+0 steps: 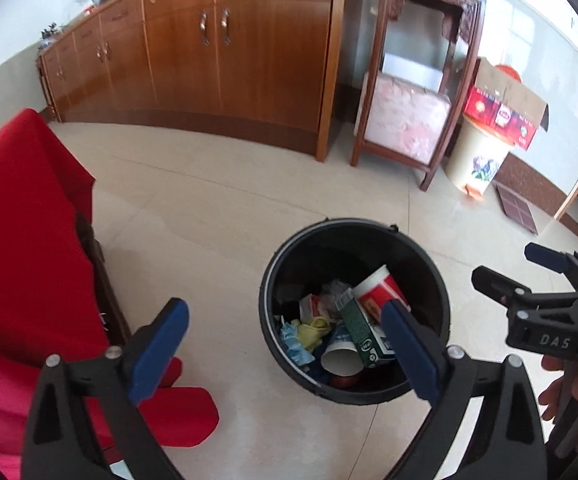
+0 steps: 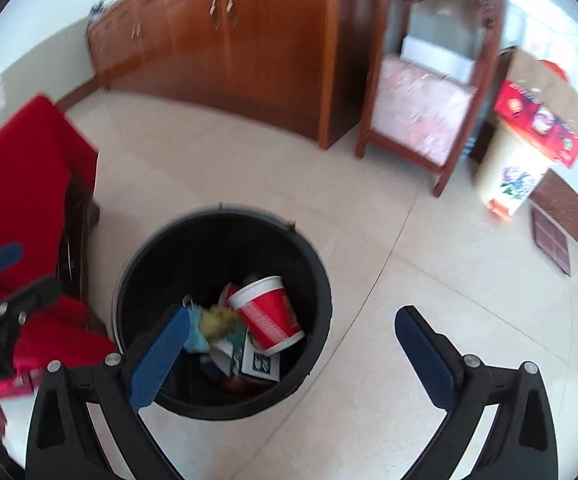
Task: Collect trash
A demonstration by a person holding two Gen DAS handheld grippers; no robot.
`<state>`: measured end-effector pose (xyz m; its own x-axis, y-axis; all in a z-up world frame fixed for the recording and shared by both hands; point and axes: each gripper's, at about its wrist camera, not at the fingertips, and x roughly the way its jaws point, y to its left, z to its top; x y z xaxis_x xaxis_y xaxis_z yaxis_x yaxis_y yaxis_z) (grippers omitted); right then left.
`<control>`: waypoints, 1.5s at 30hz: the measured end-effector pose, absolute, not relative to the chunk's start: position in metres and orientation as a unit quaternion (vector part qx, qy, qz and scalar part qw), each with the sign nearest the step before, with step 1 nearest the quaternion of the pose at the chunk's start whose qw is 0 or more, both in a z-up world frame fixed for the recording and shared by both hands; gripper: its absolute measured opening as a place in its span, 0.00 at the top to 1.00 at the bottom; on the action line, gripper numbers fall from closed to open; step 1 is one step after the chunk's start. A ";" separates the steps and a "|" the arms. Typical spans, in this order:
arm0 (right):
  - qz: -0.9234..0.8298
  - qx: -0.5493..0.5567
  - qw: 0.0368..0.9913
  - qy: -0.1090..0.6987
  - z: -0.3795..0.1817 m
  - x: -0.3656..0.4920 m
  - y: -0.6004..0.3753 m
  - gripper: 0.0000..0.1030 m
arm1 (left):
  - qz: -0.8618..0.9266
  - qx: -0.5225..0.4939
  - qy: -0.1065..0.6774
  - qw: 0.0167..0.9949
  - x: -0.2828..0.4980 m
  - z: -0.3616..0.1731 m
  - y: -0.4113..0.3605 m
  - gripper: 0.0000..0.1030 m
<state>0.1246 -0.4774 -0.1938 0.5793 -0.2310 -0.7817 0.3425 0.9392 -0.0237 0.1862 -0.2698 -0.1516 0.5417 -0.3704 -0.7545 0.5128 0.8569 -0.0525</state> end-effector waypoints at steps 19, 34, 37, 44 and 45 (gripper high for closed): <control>-0.154 0.039 0.918 0.364 -0.119 0.066 -0.412 0.00 | -0.229 0.081 0.351 0.904 0.147 -0.083 -0.221 0.05; -0.132 0.023 0.928 0.347 -0.040 0.006 -0.338 0.00 | -0.202 0.074 0.330 0.919 0.105 -0.035 -0.175 0.05; -0.124 0.013 0.933 0.339 -0.030 -0.003 -0.326 0.00 | -0.202 0.071 0.314 0.925 0.093 -0.020 -0.166 0.05; -0.131 0.012 0.938 0.319 -0.013 -0.033 -0.310 0.00 | -0.182 0.067 0.276 0.942 0.070 -0.001 -0.144 0.05; -0.130 0.014 0.940 0.316 -0.010 -0.034 -0.308 0.00 | -0.174 0.068 0.271 0.944 0.066 0.000 -0.140 0.05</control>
